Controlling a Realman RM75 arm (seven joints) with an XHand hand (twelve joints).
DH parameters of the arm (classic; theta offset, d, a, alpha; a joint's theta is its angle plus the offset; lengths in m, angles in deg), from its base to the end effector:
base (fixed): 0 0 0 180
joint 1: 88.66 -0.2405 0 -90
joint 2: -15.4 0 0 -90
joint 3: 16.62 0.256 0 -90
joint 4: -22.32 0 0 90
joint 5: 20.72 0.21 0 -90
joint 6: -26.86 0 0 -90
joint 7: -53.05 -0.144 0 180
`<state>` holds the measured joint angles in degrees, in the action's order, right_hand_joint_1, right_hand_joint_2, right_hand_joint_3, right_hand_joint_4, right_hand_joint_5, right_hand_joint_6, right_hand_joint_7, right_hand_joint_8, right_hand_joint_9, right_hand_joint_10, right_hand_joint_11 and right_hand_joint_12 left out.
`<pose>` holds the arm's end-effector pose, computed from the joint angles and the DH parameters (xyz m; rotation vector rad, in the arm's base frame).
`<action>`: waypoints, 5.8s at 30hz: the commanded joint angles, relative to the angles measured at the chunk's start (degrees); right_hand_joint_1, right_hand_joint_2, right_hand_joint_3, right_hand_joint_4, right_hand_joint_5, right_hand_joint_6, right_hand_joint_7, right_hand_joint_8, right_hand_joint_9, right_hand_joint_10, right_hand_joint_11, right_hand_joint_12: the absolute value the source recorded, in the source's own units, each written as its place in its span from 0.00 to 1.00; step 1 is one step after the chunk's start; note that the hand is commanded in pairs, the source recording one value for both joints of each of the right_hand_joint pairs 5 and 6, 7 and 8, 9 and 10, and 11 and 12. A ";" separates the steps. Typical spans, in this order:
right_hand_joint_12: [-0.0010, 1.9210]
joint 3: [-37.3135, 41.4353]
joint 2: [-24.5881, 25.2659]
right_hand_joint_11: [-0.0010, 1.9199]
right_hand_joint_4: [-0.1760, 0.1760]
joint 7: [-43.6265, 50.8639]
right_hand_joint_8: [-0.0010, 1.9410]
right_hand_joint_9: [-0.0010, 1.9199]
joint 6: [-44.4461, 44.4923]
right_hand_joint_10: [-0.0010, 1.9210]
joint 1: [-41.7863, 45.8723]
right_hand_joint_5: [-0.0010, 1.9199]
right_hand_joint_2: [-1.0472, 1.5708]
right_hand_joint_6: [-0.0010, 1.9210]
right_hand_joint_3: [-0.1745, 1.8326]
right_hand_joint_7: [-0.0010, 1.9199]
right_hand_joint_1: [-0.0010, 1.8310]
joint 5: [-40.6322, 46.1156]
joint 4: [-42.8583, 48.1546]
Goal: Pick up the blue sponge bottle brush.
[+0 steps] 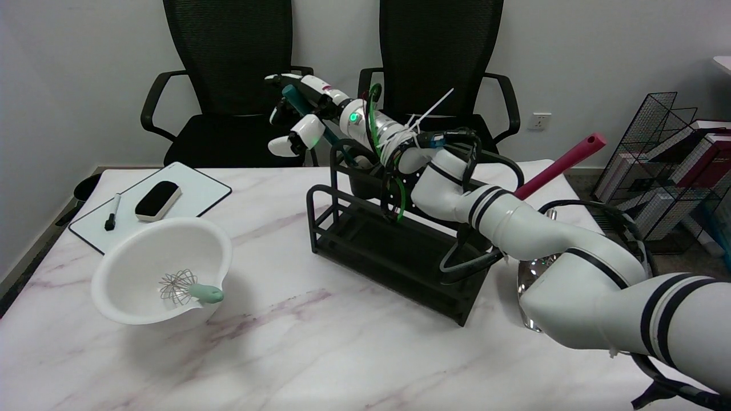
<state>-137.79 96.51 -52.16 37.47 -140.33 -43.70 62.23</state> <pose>-0.1657 -0.5380 0.1857 1.7890 -0.8605 0.6526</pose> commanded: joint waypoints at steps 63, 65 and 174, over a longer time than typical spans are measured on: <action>1.00 11.16 -9.05 1.00 0.50 -0.54 0.99 1.00 -0.06 1.00 13.54 1.00 1.00 1.00 0.35 1.00 0.49 14.49 17.47; 1.00 10.74 -8.84 1.00 0.50 -0.54 0.99 1.00 0.26 1.00 14.15 1.00 1.00 1.00 0.35 1.00 0.48 16.42 17.42; 1.00 9.17 -11.67 1.00 0.50 -0.10 0.99 1.00 7.08 1.00 5.36 1.00 1.00 1.00 0.27 1.00 0.53 39.82 19.77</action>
<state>-129.33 86.87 -52.49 47.50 -135.53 -9.82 74.07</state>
